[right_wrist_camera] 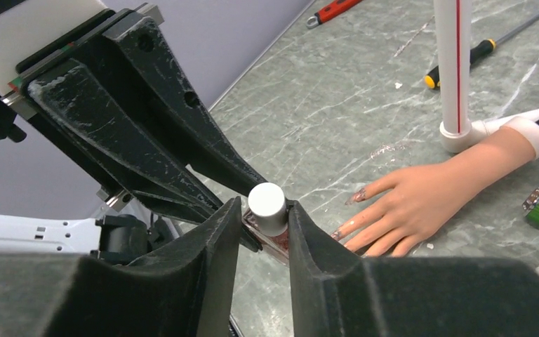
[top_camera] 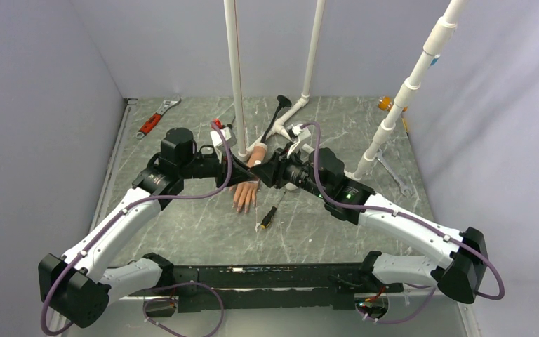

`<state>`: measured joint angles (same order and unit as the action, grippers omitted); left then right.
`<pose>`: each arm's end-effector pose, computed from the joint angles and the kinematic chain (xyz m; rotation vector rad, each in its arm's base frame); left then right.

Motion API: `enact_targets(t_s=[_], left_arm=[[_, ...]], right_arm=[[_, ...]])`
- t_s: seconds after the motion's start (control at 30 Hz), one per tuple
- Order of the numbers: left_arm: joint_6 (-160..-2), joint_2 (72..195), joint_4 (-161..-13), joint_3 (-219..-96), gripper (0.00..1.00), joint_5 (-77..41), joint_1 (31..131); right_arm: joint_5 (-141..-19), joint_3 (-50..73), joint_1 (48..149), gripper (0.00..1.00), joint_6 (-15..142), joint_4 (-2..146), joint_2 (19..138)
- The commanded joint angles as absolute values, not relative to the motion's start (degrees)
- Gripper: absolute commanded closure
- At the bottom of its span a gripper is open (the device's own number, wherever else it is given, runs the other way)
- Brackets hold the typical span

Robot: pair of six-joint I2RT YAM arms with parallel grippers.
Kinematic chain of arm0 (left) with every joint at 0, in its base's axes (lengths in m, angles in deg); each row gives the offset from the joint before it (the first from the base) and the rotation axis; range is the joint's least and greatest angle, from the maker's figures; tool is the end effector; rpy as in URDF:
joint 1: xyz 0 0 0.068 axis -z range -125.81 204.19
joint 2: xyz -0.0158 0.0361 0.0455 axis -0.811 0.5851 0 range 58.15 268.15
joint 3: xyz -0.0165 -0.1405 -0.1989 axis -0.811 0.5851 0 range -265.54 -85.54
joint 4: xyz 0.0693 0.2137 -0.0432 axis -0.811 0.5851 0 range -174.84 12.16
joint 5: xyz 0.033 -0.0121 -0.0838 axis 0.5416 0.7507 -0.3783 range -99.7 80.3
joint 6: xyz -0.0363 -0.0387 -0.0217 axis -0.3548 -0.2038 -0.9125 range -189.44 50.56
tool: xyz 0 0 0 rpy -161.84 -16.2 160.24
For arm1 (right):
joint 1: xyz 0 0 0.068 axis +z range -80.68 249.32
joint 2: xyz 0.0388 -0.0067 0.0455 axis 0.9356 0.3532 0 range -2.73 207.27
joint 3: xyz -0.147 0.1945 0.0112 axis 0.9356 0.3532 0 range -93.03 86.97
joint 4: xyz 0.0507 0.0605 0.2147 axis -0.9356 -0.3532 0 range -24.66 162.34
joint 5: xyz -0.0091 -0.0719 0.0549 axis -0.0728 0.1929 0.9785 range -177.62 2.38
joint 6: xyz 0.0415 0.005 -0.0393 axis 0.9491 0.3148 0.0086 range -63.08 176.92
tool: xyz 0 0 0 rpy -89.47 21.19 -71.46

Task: Paint the nails
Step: Unscrew the nail polish bottle.

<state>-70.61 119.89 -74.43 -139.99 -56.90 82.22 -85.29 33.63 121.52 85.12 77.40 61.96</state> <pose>0.1816 -0.1303 0.3218 0.9965 1.6502 -1.1146 0.1527 0.1996 0.3302 -0.4066 1.7549 1.0694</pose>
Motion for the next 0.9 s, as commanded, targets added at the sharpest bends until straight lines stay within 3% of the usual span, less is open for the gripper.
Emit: enact_targets(t_s=[0.0,0.27,0.87], left_arm=[[-71.25,119.33,-77.36,-141.45,1.00,-58.69,81.90],[-71.14,119.06,-77.71,-141.25,1.00,-59.97,81.86],[-70.15,118.62,-80.70,-140.11,1.00,-79.71,81.79]], right_arm=[[-83.59,32.66,121.51,0.73,85.44,80.08,62.22],[-81.53,34.49,121.44,0.86,83.66,81.07,61.21],[-58.82,43.49,121.25,0.92,76.48,90.84,54.97]])
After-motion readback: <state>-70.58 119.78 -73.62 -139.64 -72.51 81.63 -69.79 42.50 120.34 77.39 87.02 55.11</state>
